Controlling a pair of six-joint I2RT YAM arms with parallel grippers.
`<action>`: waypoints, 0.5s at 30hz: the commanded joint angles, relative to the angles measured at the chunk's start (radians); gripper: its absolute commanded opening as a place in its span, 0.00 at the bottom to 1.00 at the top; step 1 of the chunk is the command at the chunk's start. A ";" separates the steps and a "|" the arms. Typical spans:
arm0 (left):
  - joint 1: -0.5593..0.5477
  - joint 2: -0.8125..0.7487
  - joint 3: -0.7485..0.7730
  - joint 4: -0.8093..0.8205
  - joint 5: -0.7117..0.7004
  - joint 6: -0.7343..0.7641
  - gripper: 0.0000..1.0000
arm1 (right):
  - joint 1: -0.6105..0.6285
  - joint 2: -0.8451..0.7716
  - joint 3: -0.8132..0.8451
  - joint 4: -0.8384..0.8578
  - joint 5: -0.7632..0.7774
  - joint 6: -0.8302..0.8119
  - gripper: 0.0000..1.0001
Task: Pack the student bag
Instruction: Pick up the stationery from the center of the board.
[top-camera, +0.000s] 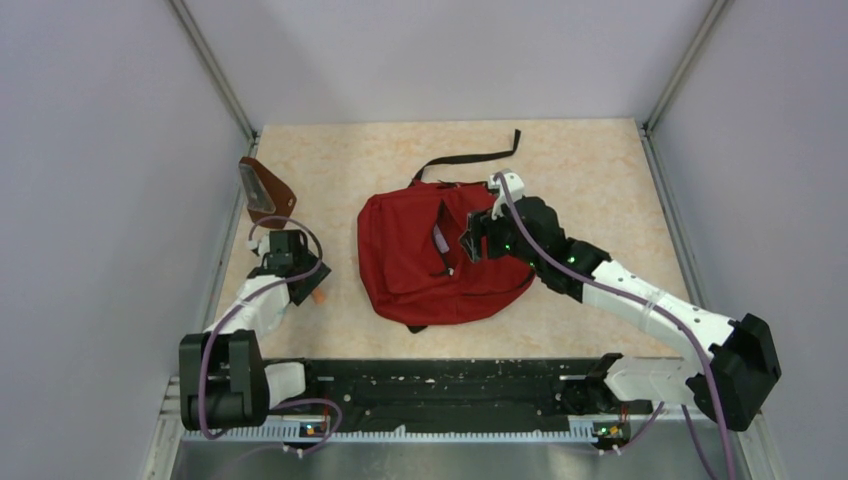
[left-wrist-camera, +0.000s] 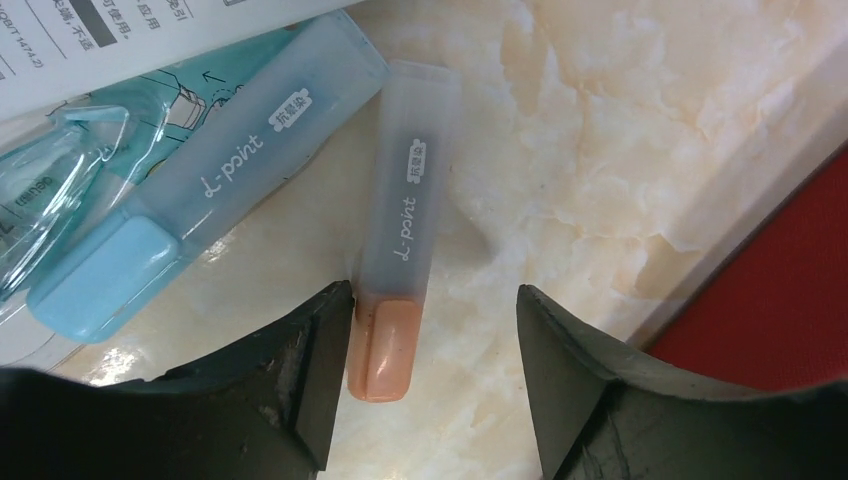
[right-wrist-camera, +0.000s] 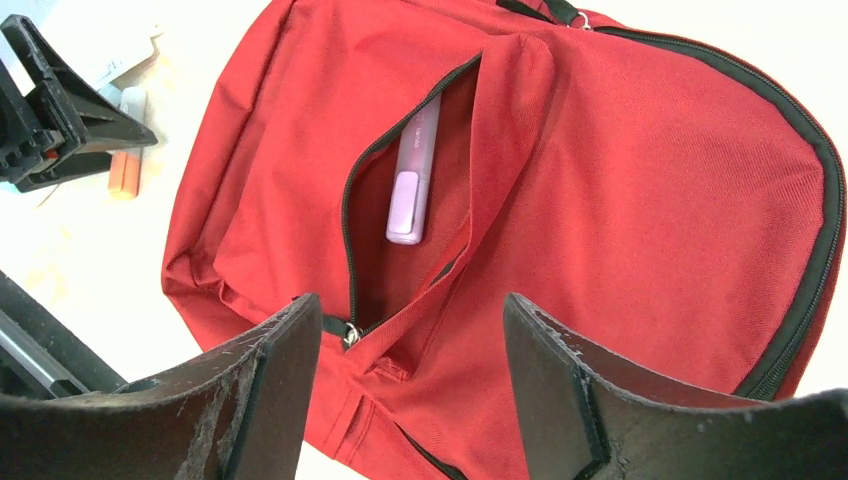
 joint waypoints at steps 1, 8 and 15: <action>-0.003 0.022 0.006 0.046 0.001 -0.027 0.64 | -0.012 -0.033 -0.004 0.047 -0.010 0.013 0.64; -0.004 0.084 0.010 0.044 0.005 -0.047 0.47 | -0.011 -0.033 -0.008 0.053 -0.011 0.017 0.60; -0.003 0.089 -0.017 0.079 0.025 -0.062 0.22 | -0.012 -0.038 -0.010 0.052 -0.009 0.016 0.58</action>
